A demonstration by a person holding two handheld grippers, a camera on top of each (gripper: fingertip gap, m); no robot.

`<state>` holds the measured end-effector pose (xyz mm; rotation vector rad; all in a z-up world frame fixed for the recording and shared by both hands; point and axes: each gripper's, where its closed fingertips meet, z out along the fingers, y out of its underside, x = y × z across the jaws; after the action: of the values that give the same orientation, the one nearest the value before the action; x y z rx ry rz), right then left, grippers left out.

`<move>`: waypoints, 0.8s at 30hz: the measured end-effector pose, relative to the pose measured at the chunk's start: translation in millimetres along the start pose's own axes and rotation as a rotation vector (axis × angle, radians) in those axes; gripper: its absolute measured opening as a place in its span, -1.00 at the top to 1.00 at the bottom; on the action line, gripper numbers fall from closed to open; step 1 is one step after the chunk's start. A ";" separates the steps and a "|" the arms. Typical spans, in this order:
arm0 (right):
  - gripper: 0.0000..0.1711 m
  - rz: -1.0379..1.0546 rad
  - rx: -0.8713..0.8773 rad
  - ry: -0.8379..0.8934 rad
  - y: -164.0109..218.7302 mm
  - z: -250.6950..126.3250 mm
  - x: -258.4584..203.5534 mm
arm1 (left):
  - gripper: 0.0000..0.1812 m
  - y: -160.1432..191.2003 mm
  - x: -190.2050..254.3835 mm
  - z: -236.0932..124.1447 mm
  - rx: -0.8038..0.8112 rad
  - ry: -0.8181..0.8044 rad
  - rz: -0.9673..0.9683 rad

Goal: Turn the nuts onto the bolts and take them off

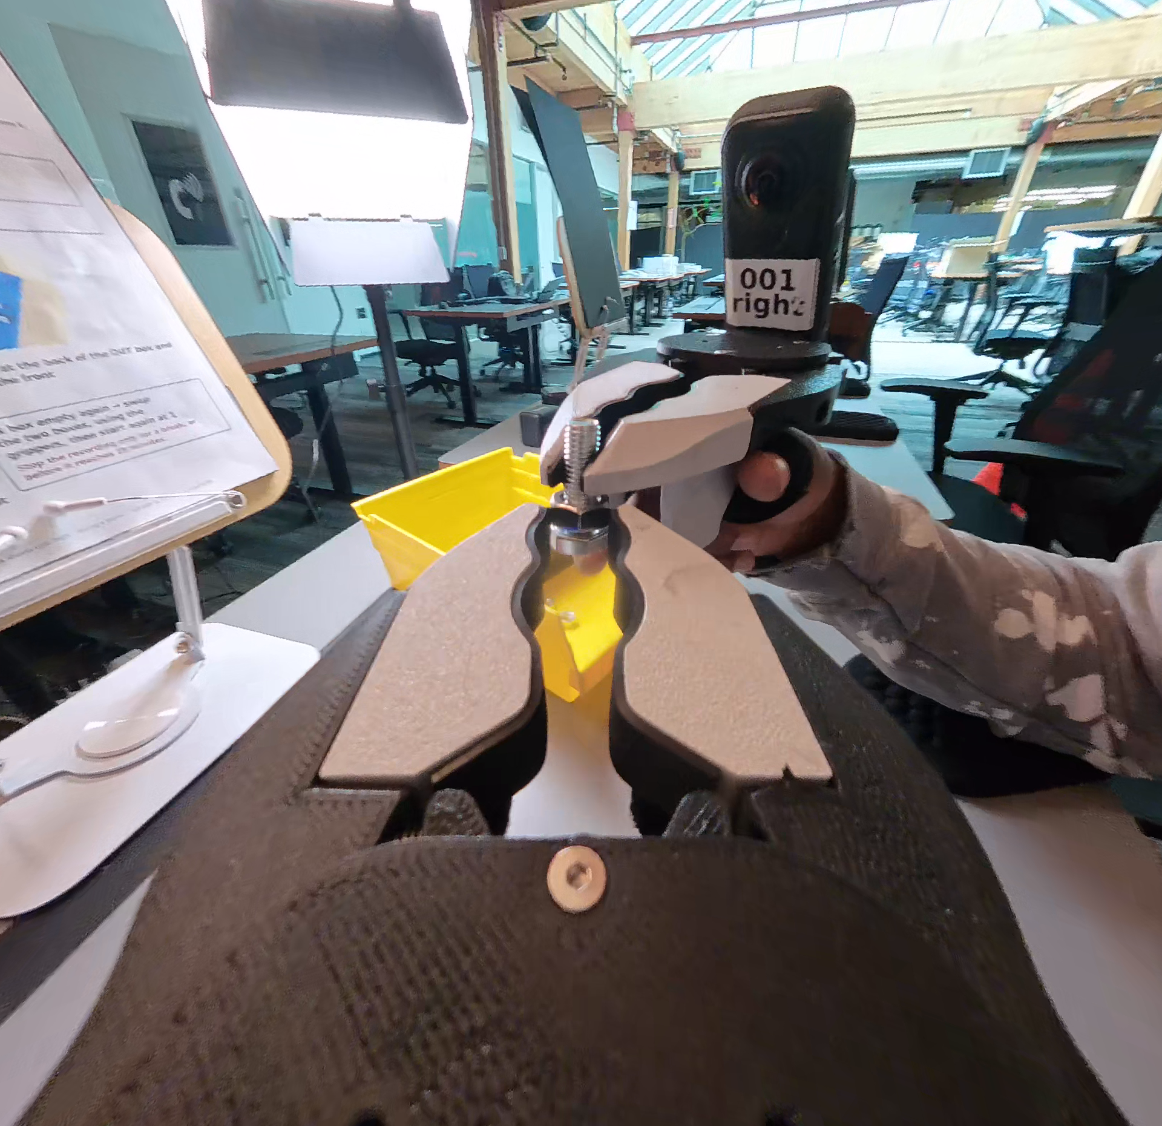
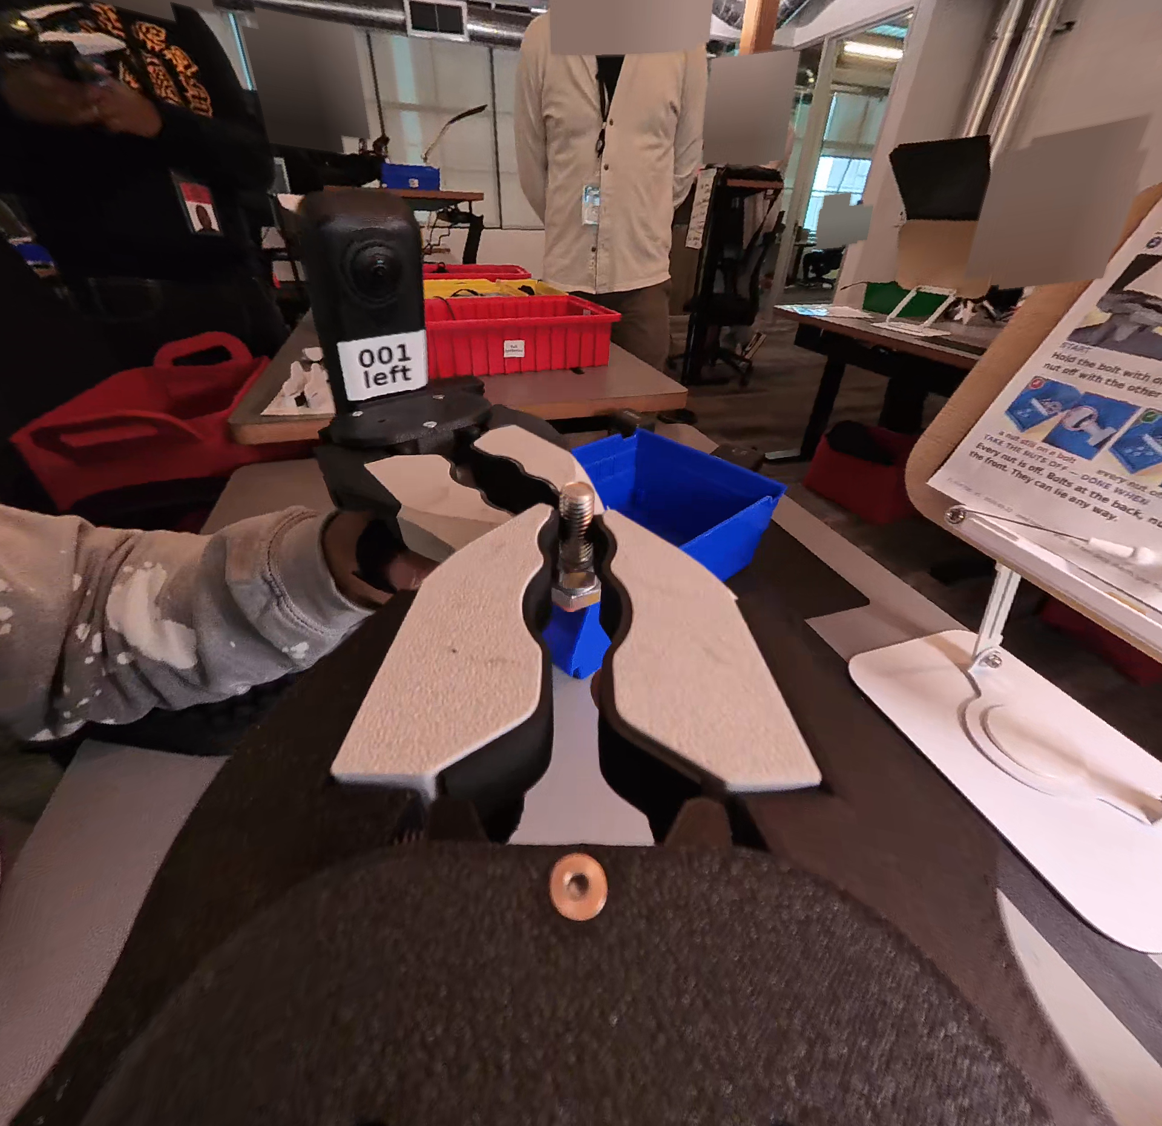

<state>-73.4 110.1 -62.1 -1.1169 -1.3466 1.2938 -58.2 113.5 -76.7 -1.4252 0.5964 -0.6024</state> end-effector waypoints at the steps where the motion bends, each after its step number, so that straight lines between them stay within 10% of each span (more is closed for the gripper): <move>1: 0.89 -0.007 0.006 -0.018 -0.8 -2.4 -1.7 | 0.79 -0.6 1.6 0.2 0.003 0.015 -0.023; 24: 0.89 0.069 0.126 -0.445 -17.0 -33.2 -53.0 | 0.79 -4.4 63.1 -0.4 0.000 0.401 -0.164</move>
<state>-32.5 62.4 -46.3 -0.8221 -1.5277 1.7240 -13.5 68.9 -73.5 -1.3697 0.7974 -1.0327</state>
